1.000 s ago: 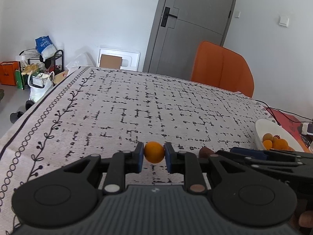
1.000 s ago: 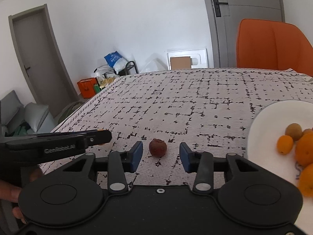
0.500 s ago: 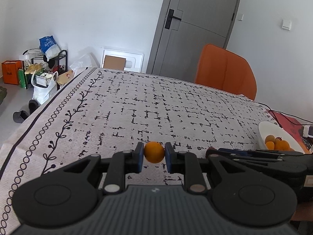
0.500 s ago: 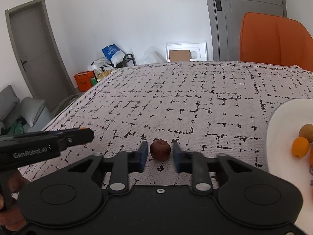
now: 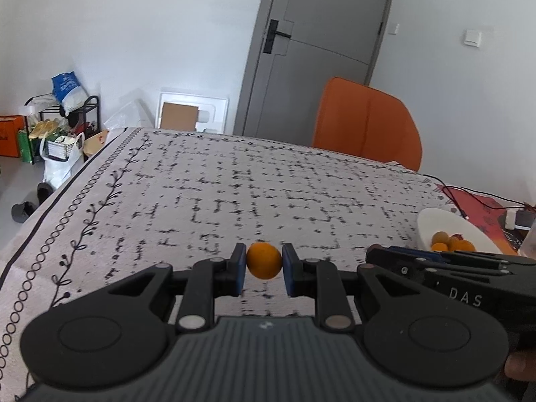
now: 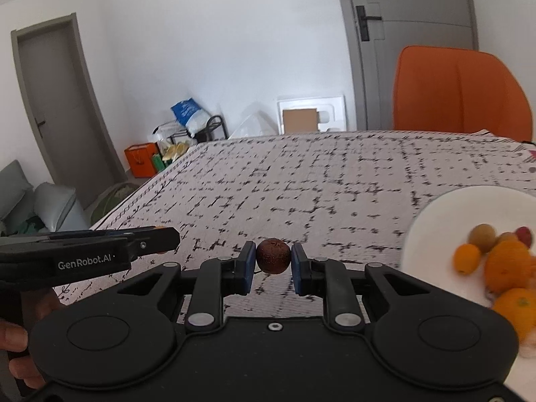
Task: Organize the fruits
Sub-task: 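Grasp the small orange with the left tool while the right tool grasps the dark red fruit, then carry both fruits over the white bowl and open both tools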
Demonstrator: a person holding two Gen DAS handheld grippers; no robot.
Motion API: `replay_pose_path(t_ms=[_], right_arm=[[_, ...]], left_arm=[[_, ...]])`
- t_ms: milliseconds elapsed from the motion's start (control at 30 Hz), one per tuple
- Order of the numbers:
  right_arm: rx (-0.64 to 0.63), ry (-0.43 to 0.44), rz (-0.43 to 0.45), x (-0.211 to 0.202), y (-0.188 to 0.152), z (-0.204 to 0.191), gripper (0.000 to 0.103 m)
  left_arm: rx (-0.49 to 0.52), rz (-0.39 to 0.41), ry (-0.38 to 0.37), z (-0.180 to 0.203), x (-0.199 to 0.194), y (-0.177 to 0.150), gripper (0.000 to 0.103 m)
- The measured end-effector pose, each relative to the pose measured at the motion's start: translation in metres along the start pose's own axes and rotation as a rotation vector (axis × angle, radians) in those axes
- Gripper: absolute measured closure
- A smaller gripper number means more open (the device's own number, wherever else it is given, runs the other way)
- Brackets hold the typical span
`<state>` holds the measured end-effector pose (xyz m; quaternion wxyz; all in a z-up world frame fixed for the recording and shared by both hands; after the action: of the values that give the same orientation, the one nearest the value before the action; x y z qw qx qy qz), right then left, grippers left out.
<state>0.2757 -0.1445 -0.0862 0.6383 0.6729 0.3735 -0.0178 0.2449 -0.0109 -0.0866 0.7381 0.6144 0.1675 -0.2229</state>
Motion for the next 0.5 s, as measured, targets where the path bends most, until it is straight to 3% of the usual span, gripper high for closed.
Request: replay_pose_path(t_ms=[500], right_arm=[[0.063, -0.067, 0.094, -0.054, 0.005, 0.043, 0.082]], left_arm=[[0.087, 0.014, -0.08, 0.064, -0.004, 0.005, 0.082]])
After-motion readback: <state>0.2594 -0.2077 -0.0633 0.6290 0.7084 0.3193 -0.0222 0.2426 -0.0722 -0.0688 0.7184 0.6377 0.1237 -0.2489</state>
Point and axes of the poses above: each gripper's, at about its wrist camera, not at the fingertips, and x roughly the way its jaws point, z to its right, y to its top, the point moved 10 cm from there along x, roughly the way its jaws point, and after that the axes turned 1 degree about x, right-handed, at the moved point
